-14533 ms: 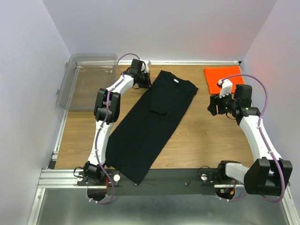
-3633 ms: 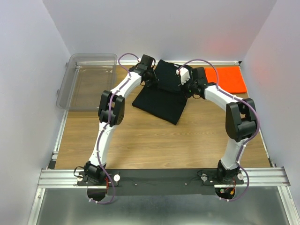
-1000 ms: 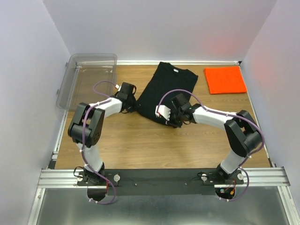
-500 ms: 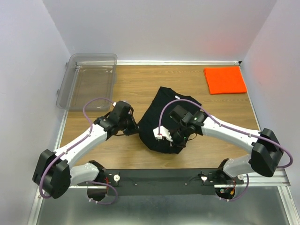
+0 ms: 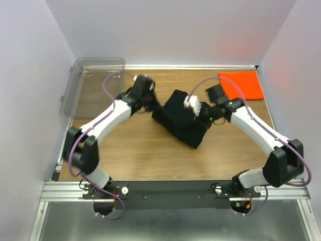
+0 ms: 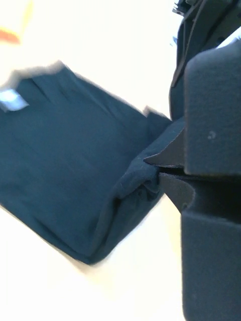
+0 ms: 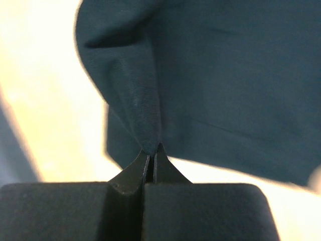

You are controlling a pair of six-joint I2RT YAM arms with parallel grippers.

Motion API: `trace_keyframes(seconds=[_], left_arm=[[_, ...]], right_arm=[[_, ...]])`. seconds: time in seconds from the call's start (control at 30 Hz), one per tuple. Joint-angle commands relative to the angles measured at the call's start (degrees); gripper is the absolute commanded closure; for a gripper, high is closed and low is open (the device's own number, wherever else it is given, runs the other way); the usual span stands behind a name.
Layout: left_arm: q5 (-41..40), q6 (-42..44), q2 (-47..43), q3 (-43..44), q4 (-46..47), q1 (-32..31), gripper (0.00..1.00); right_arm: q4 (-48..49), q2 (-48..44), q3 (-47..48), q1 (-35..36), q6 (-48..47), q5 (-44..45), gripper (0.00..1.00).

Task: Fold and stack the t-shirts
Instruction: Fold the tshirt

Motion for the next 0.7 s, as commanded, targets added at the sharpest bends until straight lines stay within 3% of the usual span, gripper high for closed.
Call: trace_keyframes(seconds=[0.0, 0.03, 0.13, 0.27, 0.4, 0.67], left_arm=[[0.6, 6.4, 13.0, 18.9, 7.9, 0.7, 1.0], [3.2, 9.0, 16.3, 26.8, 9.7, 0.4, 1.0], [7.4, 11.2, 29.0, 37.5, 10.2, 0.4, 1.0], [11.2, 12.9, 46.6, 57.8, 6.1, 0.5, 1.0], [11.3, 12.4, 53.8, 64.3, 4.5, 0.7, 1.0], [10.8, 9.2, 56.0, 63.5, 14.4, 1.5, 1.0]], right_arm=[[1.8, 2.8, 7.4, -9.7, 0.7, 1.1, 0.99], [1.9, 5.1, 8.5, -10.7, 0.7, 1.3, 0.99], [4.6, 8.3, 11.2, -13.9, 2.5, 4.4, 0.99], [6.9, 12.8, 13.6, -18.5, 4.9, 4.6, 0.99], [8.2, 16.1, 13.6, -20.3, 6.0, 5.3, 0.99], [15.2, 16.0, 10.4, -22.7, 13.5, 6.7, 0.99]])
